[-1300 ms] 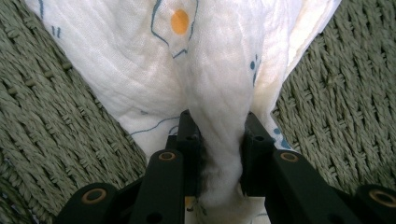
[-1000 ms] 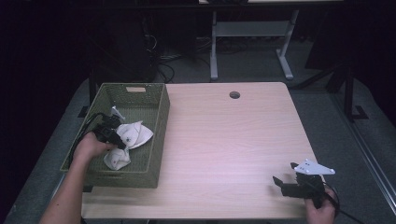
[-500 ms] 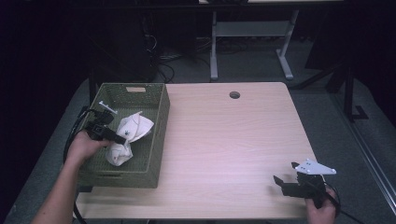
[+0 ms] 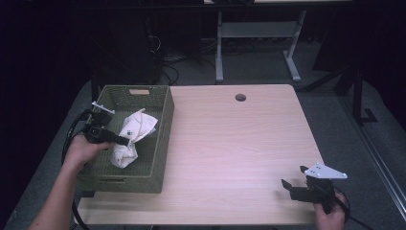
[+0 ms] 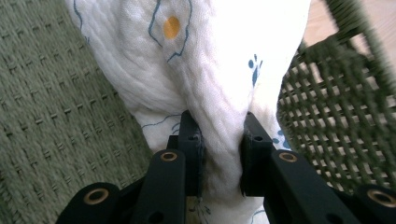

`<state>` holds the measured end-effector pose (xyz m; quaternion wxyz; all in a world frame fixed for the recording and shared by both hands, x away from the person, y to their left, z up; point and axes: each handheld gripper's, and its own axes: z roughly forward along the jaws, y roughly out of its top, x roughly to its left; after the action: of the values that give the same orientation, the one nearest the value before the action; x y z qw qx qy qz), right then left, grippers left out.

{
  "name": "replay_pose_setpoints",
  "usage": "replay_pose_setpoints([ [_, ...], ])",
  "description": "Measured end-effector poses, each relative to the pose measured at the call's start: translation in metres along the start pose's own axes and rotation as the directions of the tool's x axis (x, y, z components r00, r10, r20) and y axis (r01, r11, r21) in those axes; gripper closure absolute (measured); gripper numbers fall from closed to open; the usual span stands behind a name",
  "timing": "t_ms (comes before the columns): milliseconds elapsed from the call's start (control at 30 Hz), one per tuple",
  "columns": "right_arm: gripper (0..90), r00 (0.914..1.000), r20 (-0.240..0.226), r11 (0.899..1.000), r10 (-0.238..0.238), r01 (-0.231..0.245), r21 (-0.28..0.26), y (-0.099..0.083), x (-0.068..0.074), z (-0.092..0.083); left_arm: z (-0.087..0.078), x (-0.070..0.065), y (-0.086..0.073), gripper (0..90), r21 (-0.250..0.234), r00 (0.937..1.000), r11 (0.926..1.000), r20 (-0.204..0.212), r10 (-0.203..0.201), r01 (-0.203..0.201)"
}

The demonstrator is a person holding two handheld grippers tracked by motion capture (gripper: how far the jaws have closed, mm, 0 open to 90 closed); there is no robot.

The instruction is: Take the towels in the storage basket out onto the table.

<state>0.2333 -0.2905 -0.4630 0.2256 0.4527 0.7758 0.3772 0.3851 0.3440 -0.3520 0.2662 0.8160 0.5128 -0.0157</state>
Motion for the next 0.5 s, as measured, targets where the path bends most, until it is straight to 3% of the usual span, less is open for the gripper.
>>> replay_pose_setpoints([
  [500, 14.0, 0.9999, 0.006, 1.000, 0.008, -0.008, -0.002, 0.002, 0.000, 0.001, -0.017, 0.001, -0.002, 74.2, -0.097, 0.9949, 0.9947, 0.098, -0.025, 0.034],
])
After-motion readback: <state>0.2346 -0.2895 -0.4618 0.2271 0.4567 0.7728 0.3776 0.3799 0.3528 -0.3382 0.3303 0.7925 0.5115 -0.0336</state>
